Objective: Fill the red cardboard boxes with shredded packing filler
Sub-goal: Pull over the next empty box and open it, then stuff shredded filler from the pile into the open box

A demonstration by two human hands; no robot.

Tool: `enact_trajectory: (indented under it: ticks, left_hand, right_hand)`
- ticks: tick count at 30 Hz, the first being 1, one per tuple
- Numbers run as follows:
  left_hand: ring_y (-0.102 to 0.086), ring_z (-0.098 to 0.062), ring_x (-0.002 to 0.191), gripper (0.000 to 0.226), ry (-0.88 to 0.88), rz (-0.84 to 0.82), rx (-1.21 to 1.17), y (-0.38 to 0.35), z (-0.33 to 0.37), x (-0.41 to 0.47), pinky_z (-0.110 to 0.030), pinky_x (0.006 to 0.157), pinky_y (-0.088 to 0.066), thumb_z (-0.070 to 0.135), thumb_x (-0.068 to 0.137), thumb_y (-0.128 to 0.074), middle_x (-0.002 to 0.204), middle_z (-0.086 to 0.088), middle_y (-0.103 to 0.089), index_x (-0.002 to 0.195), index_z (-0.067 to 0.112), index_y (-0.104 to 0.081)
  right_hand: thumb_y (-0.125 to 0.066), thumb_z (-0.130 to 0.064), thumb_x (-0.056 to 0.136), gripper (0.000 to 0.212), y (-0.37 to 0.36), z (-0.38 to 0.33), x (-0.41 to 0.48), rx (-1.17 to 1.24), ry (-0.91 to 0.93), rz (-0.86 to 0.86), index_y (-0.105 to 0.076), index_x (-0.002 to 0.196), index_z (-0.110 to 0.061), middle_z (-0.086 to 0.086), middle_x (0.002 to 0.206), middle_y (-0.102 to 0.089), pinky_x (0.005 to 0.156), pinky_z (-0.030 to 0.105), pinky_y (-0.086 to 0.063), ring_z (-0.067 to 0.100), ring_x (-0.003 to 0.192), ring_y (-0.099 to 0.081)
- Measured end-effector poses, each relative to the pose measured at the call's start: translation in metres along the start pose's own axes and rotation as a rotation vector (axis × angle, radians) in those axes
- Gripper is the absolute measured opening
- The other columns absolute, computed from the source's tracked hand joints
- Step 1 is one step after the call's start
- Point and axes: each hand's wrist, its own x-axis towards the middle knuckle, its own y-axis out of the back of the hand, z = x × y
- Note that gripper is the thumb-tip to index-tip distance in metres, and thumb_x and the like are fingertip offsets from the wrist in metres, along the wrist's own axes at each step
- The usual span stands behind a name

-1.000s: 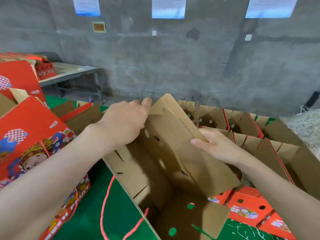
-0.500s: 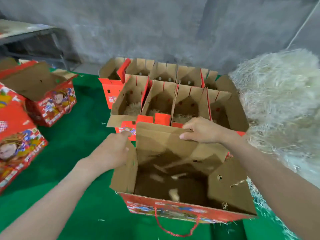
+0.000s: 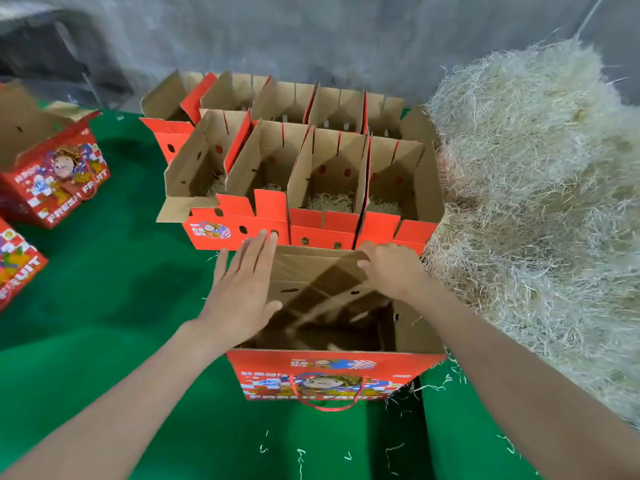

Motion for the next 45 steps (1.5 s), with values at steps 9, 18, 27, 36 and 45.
enact_trajectory:
  ticks: [9,18,27,36,45]
  left_hand:
    - [-0.046,-0.022,0.124,0.049,-0.206,-0.117,-0.034,0.010,0.017,0.040,-0.036,0.100,-0.037,0.033,0.090,-0.056,0.134,0.001,-0.051,0.137,0.027,-0.041]
    - [-0.056,-0.030,0.097,0.013,-0.200,-0.088,-0.055,-0.001,0.050,0.062,-0.035,0.072,-0.045,0.014,0.093,-0.048,0.098,-0.006,-0.065,0.102,0.016,-0.057]
    - [-0.052,-0.002,0.097,0.040,-0.387,0.133,-0.608,0.010,0.150,0.075,-0.011,0.086,-0.039,0.021,0.085,-0.062,0.119,0.009,-0.051,0.124,0.023,-0.052]
    - [-0.058,0.001,0.082,0.049,-0.218,-0.303,-0.870,0.000,0.244,0.112,-0.012,0.065,-0.046,0.025,0.087,-0.063,0.112,0.009,-0.052,0.132,0.026,-0.042]
    - [-0.027,-0.023,0.138,0.114,0.095,-0.606,-1.171,-0.020,0.268,0.140,-0.049,0.107,-0.030,0.042,0.062,-0.082,0.156,0.006,-0.015,0.147,0.040,-0.007]
  right_hand:
    - [-0.041,-0.004,0.084,0.014,0.005,-0.041,-0.008,0.131,0.146,-0.155,-0.047,0.088,-0.016,0.013,0.097,-0.059,0.056,0.030,-0.029,0.032,0.090,-0.055]
    - [-0.046,-0.021,0.092,0.015,0.008,-0.016,-0.019,0.174,0.052,0.021,-0.057,0.101,-0.014,0.016,0.095,-0.062,0.067,0.036,-0.039,0.036,0.091,-0.058]
    - [-0.051,-0.030,0.093,0.030,0.028,0.063,-0.048,0.413,-0.152,0.275,-0.056,0.118,-0.015,0.011,0.110,-0.064,0.079,0.037,-0.049,0.030,0.098,-0.061]
    - [-0.077,-0.046,0.066,0.107,0.001,0.219,-0.096,0.027,-0.573,-0.084,-0.004,0.145,-0.035,0.009,0.154,-0.004,0.105,0.061,-0.015,0.041,0.140,-0.004]
    - [-0.062,-0.018,0.085,0.014,0.000,0.247,-0.084,0.534,-0.747,0.314,-0.051,0.077,-0.016,0.000,0.073,-0.058,0.048,0.014,-0.043,0.012,0.061,-0.055]
